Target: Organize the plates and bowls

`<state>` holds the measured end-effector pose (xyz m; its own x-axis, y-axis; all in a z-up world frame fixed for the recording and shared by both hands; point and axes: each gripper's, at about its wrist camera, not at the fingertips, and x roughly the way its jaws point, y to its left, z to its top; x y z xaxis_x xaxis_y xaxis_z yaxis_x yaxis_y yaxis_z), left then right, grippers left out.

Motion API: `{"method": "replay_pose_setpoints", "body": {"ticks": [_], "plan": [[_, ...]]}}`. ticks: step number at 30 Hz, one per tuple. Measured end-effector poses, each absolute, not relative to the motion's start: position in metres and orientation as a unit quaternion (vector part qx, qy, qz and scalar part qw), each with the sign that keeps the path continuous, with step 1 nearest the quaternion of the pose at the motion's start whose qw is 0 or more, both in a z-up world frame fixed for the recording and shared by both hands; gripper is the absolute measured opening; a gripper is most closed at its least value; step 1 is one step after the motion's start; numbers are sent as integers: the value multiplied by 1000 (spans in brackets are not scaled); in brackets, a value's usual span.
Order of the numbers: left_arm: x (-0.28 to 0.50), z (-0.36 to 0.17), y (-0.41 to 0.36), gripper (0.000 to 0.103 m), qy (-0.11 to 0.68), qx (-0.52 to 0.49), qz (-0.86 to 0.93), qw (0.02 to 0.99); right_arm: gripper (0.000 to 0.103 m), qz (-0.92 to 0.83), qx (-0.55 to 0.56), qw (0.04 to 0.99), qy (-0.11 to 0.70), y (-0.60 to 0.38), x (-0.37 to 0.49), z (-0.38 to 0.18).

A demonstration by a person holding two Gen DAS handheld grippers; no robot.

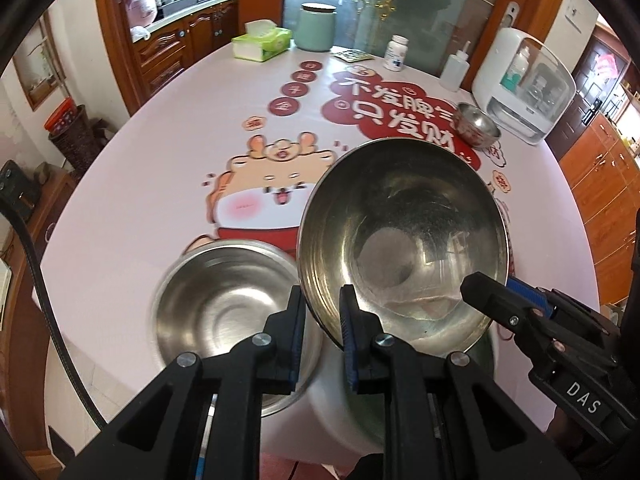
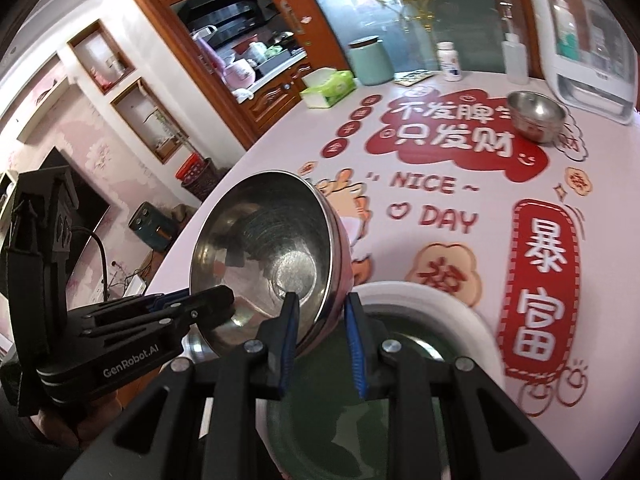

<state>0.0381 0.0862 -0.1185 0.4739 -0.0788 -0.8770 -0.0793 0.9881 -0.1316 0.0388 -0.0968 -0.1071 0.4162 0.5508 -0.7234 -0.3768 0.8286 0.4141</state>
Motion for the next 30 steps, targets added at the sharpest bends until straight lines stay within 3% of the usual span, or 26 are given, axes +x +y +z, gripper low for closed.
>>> {"method": "replay_pose_setpoints", "body": {"ticks": [30], "plan": [[24,-163,183,16,587,-8,-60,807,26,202,146,811,530,7,-8,-149]]}}
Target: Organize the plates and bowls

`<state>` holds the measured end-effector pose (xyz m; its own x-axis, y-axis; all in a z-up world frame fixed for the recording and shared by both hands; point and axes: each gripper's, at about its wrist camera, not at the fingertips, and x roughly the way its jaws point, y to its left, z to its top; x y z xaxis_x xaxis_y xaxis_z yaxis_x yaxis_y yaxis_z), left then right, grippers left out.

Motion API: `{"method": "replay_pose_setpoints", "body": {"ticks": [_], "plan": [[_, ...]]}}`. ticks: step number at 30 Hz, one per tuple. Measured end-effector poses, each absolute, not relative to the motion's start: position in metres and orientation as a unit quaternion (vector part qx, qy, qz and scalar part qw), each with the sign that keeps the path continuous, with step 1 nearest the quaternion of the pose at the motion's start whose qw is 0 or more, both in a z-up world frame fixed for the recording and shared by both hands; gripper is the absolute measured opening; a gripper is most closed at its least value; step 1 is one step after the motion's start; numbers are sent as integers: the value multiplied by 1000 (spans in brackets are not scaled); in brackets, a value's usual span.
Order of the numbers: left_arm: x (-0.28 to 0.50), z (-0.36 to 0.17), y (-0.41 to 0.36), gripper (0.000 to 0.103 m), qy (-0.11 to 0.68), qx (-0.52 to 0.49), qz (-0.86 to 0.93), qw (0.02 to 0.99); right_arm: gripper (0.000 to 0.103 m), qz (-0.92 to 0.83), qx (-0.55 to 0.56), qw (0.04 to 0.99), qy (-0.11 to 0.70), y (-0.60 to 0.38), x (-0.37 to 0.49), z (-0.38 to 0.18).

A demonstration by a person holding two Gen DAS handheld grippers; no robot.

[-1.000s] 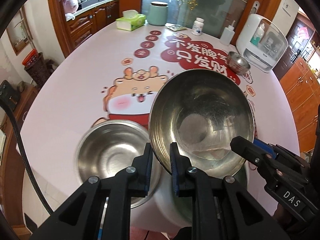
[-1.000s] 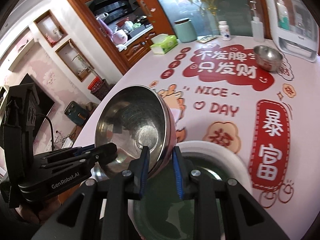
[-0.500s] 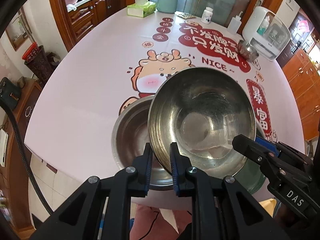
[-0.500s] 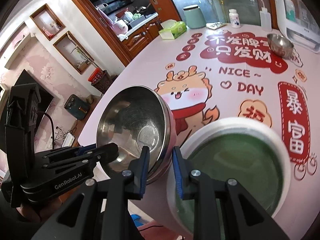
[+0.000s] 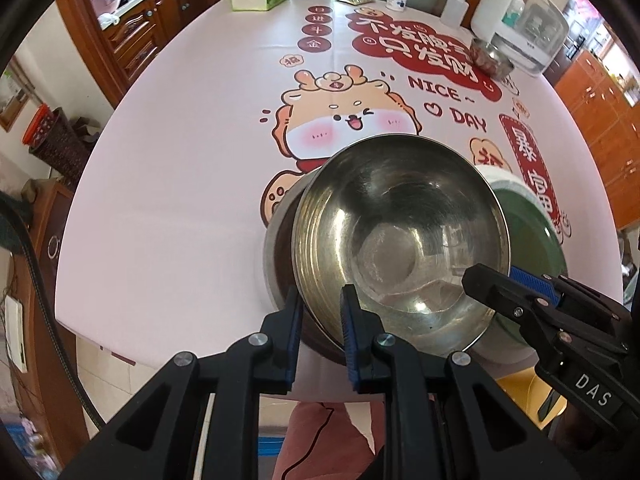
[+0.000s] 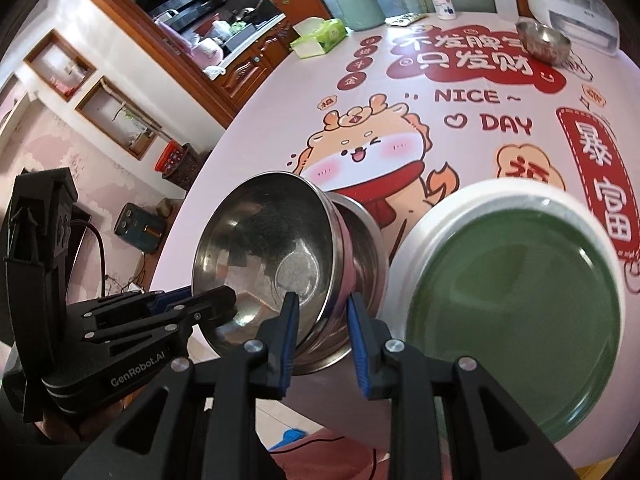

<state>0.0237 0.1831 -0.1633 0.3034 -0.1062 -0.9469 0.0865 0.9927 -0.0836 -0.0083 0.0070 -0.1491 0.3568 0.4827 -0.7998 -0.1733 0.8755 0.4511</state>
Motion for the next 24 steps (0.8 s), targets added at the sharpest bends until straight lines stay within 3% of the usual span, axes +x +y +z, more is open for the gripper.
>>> {"method": "replay_pose_setpoints", "body": {"ticks": [8,15,24], "plan": [[31,-169,191,19,592,12,-83,802,26,177,166,813,529,14,-10,-155],[34,-166,189,21,582,23,-100,806,40,166,175,825,511,14,-14,-148],[38,-157,182,24,569,27,-110,814,42,154,175,833,502,4,-17,-141]]}}
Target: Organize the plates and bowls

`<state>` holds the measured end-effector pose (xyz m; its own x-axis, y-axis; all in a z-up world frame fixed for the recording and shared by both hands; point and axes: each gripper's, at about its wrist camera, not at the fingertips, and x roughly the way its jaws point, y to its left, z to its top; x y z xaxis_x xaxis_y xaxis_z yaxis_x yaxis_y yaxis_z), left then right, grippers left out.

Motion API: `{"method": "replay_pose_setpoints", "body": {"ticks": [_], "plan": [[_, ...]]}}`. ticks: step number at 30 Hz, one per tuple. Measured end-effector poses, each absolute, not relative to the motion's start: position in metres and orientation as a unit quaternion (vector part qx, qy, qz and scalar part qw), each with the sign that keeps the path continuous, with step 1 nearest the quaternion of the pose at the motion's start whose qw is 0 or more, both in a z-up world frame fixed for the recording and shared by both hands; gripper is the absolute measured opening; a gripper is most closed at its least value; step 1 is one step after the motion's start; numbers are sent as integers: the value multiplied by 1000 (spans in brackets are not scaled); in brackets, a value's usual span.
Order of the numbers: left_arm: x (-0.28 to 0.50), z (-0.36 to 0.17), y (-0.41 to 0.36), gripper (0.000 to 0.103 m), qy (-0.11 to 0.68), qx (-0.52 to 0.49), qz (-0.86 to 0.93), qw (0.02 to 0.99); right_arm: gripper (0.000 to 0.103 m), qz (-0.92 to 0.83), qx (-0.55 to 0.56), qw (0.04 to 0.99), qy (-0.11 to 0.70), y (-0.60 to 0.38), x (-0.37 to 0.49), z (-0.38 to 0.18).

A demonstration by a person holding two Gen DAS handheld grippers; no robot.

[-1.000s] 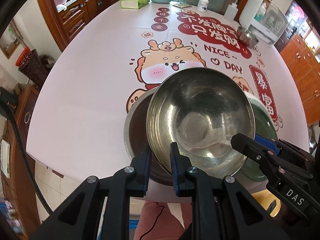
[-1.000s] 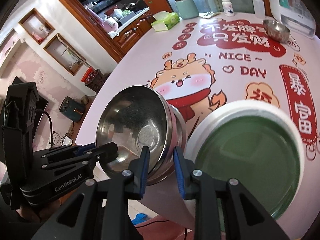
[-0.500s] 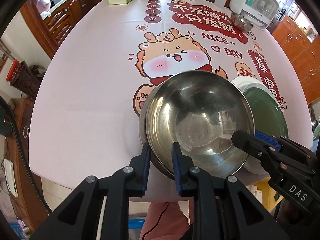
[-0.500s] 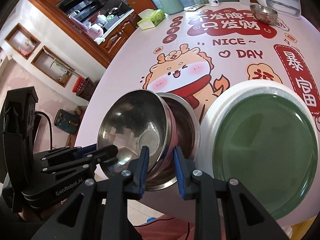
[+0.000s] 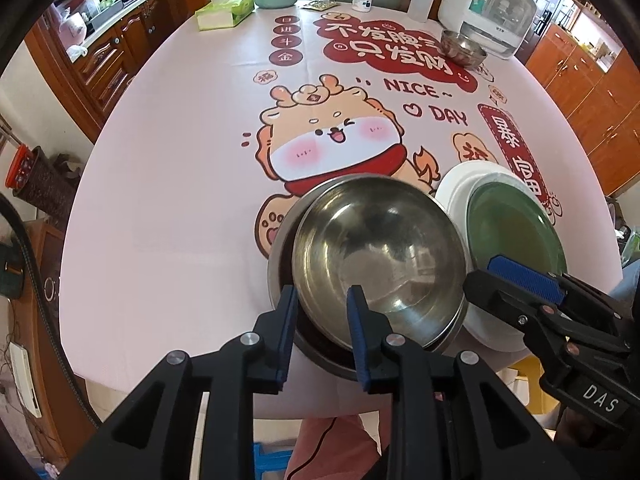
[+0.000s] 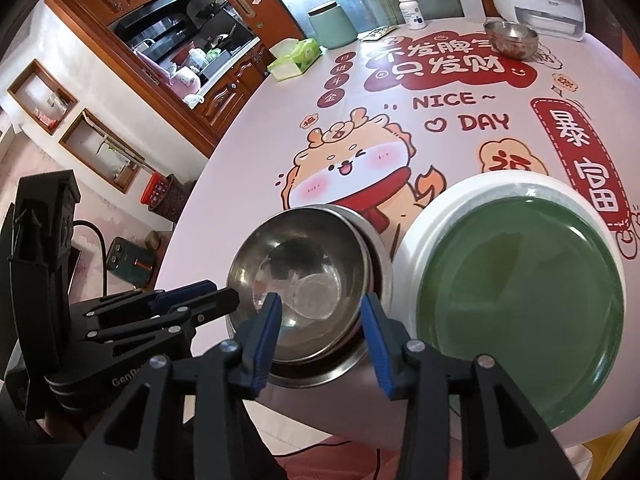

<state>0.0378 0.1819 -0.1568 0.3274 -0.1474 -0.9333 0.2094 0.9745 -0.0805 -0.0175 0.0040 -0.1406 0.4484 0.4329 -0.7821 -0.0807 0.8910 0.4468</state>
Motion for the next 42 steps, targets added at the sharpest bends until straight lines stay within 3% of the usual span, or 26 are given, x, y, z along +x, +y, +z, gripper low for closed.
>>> {"method": "replay_pose_setpoints", "body": {"ticks": [4,42], "plan": [[39,-154,174,25,567,23,-112,816,48,148,175,835,500,-6,-20,-137],[92,-123,-33,31,543,28,-126,830,49,91,143,847,504,-225,23,-120]]}}
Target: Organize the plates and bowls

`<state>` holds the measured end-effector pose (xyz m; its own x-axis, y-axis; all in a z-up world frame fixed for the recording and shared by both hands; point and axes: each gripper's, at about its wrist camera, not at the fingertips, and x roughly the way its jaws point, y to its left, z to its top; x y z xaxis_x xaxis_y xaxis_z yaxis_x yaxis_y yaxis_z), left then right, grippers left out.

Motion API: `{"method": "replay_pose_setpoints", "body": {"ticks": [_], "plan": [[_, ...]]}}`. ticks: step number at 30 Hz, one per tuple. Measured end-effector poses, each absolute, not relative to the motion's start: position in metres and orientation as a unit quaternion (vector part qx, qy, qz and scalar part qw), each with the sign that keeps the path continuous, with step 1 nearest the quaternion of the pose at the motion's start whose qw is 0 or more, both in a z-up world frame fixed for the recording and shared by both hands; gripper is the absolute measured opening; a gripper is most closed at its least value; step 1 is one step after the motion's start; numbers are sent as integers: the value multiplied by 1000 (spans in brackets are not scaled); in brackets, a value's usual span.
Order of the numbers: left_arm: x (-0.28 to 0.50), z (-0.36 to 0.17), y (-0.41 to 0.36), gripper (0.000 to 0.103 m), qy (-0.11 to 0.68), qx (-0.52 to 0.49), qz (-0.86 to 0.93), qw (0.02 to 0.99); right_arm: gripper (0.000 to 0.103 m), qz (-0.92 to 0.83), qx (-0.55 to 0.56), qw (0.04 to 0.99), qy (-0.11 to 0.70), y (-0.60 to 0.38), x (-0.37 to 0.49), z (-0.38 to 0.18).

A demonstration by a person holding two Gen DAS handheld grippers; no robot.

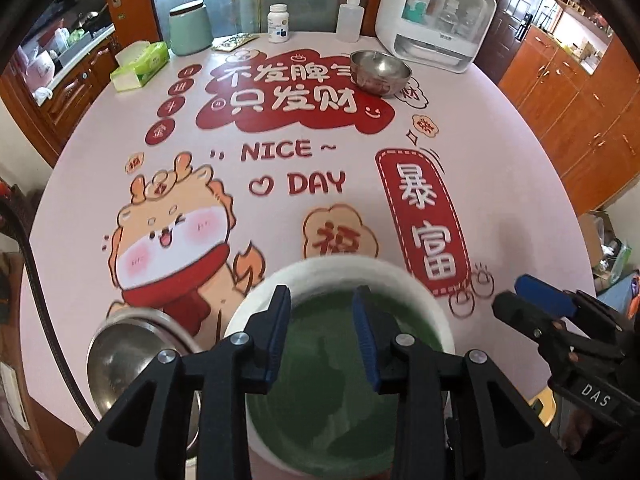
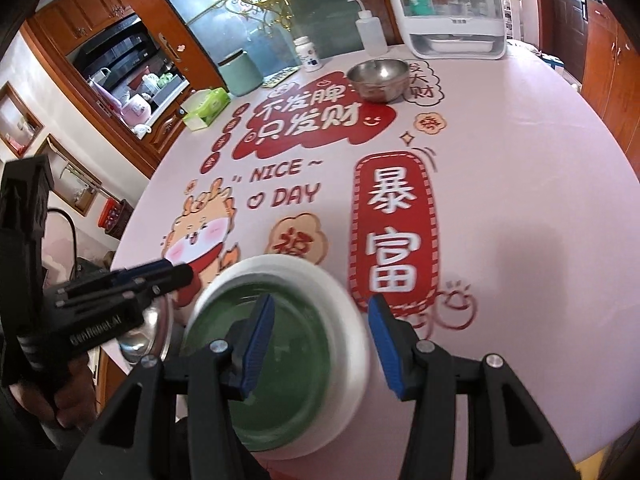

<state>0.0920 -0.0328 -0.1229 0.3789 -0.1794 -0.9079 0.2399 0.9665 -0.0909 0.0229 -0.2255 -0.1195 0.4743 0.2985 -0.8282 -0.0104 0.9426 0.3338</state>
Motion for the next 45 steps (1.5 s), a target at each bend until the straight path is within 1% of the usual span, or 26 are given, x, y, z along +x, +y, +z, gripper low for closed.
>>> {"method": "replay_pose_setpoints", "body": {"ticks": [5,7,9,18,21,31,39,45], "plan": [[117,-119,-53,32,537,44,-114,835,49,90,152,844,507,-254,44,-121],[127,-118,-59,38,534,51,-110,837,49,88,159,843,506,-264,56,-121],[139,-115,-65,41,530,58,-107,839,49,87,161,845,502,-273,68,-119],[197,-102,-88,42,517,87,-87,847,49,84,165,857,481,-306,134,-104],[215,-97,-95,48,512,91,-88,850,49,85,173,859,474,-314,154,-100],[279,-81,-124,48,482,109,-73,866,49,82,156,878,445,-337,228,-83],[322,-81,-138,48,466,71,-63,880,49,73,163,885,430,-353,274,-85],[343,-100,-140,48,462,17,-68,884,49,76,158,887,428,-351,290,-101]]}}
